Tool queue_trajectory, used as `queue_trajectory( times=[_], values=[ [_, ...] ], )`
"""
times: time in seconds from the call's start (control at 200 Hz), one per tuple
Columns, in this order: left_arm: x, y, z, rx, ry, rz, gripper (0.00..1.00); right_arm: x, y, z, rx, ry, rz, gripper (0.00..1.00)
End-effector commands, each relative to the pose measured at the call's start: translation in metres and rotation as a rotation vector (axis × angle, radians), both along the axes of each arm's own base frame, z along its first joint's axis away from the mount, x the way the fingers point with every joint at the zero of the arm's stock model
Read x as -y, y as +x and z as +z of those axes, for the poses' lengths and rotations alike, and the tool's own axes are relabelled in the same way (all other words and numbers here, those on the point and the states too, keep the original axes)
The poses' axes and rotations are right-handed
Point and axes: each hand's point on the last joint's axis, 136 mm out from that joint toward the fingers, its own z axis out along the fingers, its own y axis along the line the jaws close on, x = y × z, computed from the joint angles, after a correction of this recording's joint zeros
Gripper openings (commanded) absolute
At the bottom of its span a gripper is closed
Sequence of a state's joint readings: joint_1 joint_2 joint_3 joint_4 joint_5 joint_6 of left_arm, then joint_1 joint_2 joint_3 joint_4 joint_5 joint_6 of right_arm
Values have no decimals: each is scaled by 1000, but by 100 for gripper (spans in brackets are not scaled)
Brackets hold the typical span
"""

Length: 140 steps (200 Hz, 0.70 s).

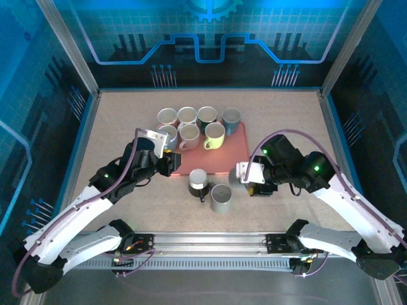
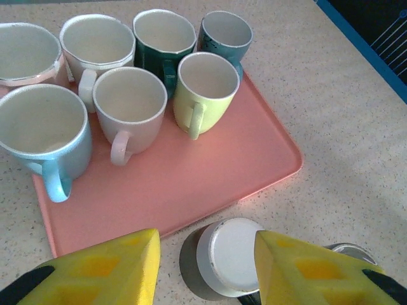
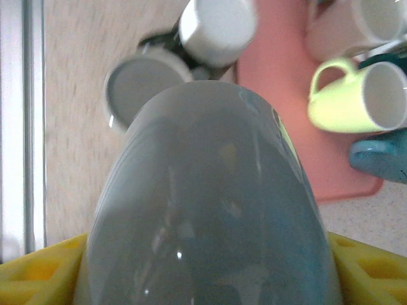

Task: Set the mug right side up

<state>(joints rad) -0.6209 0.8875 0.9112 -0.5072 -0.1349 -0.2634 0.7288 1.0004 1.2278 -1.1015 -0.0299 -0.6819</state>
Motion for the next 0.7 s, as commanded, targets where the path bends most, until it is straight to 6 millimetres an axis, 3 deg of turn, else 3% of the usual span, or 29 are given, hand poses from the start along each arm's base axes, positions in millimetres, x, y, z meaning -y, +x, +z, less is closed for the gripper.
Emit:
queue_trajectory(
  times=[0.0, 0.125, 0.295, 0.495, 0.635, 0.695],
  values=[
    [-6, -6, 14, 2, -24, 18, 46, -40, 13, 66, -69, 447, -168, 32],
    [3, -15, 13, -44, -80, -22, 46, -61, 23, 95, -196, 742, -303, 30],
    [17, -29, 14, -109, -172, -90, 47, -67, 37, 114, -306, 1016, -437, 29],
    [50, -56, 30, -176, -368, -324, 59, -62, 48, 119, -558, 1196, -556, 30],
    [62, -61, 42, -214, -509, -421, 65, -56, 51, 127, -708, 1310, -545, 30],
    [65, -59, 42, -230, -554, -435, 66, -55, 53, 118, -749, 1343, -546, 30]
  ],
)
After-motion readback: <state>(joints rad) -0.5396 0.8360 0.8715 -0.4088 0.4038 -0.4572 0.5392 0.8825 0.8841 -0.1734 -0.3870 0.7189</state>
